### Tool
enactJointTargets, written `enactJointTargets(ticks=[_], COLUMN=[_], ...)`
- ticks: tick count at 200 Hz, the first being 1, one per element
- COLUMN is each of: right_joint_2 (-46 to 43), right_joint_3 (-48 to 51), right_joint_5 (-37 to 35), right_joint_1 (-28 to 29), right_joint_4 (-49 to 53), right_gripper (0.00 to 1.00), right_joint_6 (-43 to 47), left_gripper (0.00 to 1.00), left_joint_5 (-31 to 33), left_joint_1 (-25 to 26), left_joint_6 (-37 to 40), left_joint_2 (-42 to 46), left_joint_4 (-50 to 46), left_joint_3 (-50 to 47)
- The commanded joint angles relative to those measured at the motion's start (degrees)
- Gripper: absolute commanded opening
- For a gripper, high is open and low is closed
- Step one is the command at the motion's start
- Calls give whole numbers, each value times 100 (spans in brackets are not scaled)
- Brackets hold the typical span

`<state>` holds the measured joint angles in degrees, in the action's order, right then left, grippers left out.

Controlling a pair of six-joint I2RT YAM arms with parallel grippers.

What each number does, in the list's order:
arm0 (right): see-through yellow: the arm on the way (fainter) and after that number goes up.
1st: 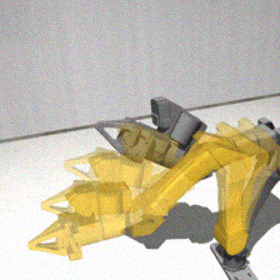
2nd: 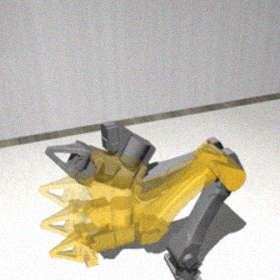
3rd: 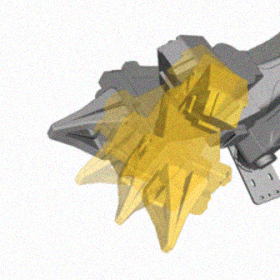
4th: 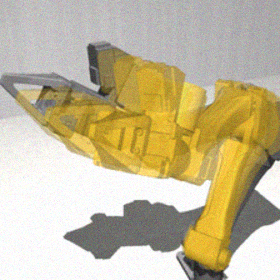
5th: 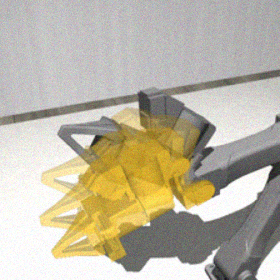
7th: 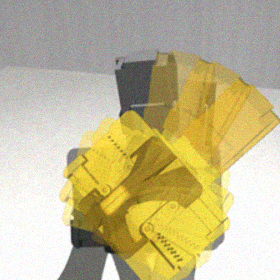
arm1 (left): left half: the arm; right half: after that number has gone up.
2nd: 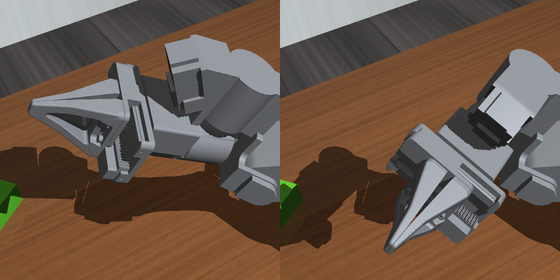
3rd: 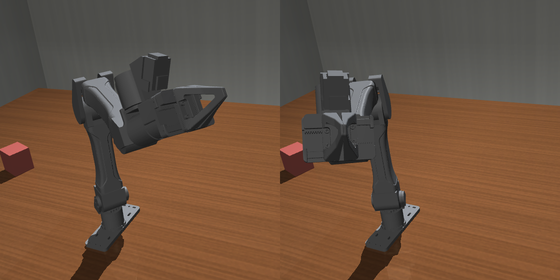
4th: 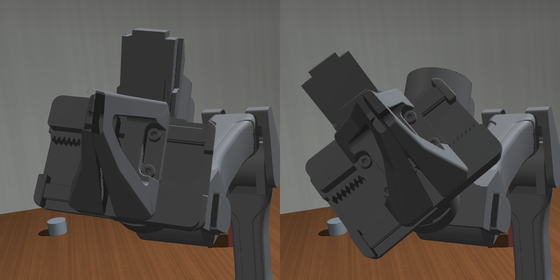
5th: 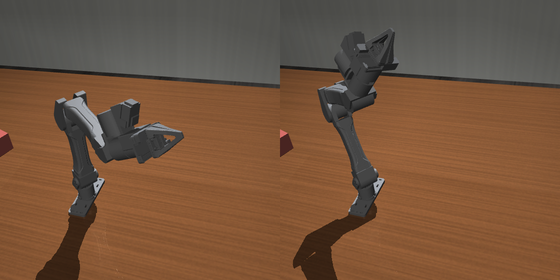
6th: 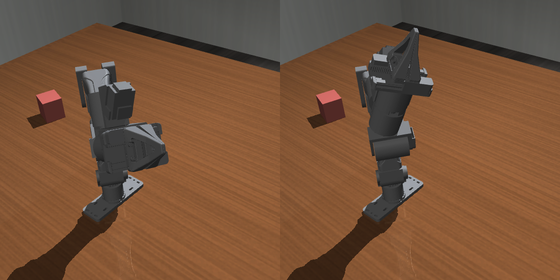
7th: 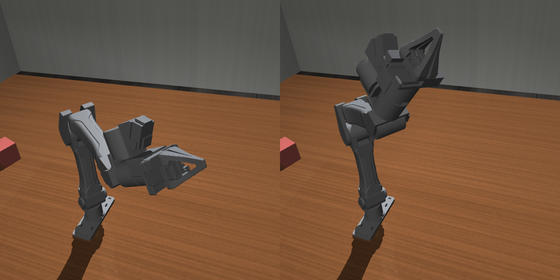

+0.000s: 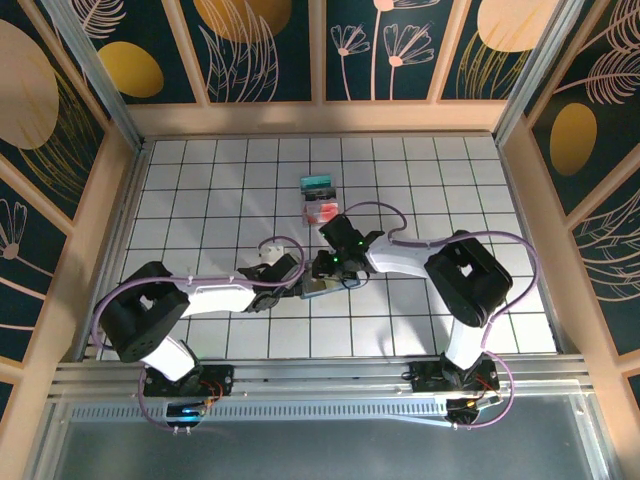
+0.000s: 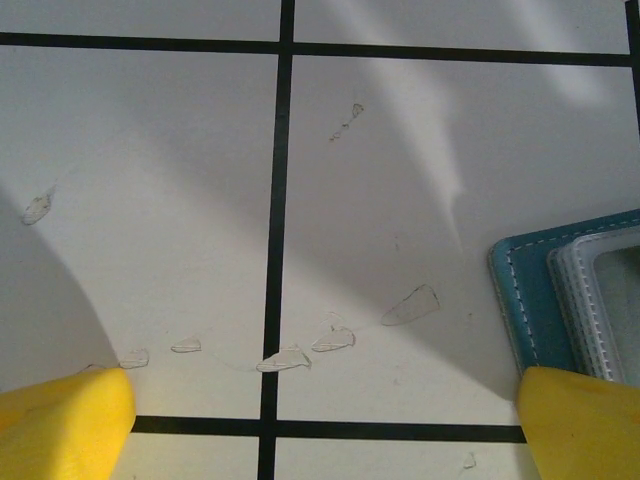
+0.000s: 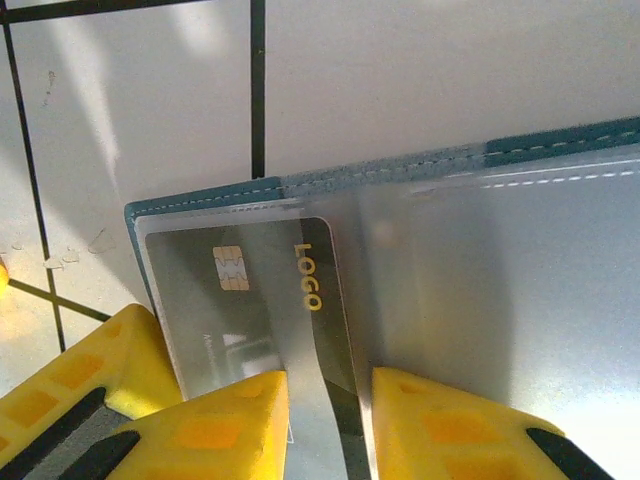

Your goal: Take the credit cards out of the card holder

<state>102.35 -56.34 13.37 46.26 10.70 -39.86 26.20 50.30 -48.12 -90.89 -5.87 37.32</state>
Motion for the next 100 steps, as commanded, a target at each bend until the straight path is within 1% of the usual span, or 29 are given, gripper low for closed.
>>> enactJointTargets(ticks=[1, 56, 100], right_joint_2=[-188, -529, -709], right_joint_3=[255, 692, 893], right_joint_5=[546, 1107, 1151], right_joint_1=[0, -228, -308], right_joint_4=[-473, -1233, -1410], right_gripper=[27, 25, 24], right_joint_6=[-127, -263, -301], left_gripper=[99, 99, 99], left_joint_5=[-125, -2, -13], left_joint_1=[-51, -50, -49], left_joint_6=[109, 83, 47], left_joint_2=[-383, -464, -430], left_joint_4=[-137, -424, -573], left_joint_3=[-13, 20, 62])
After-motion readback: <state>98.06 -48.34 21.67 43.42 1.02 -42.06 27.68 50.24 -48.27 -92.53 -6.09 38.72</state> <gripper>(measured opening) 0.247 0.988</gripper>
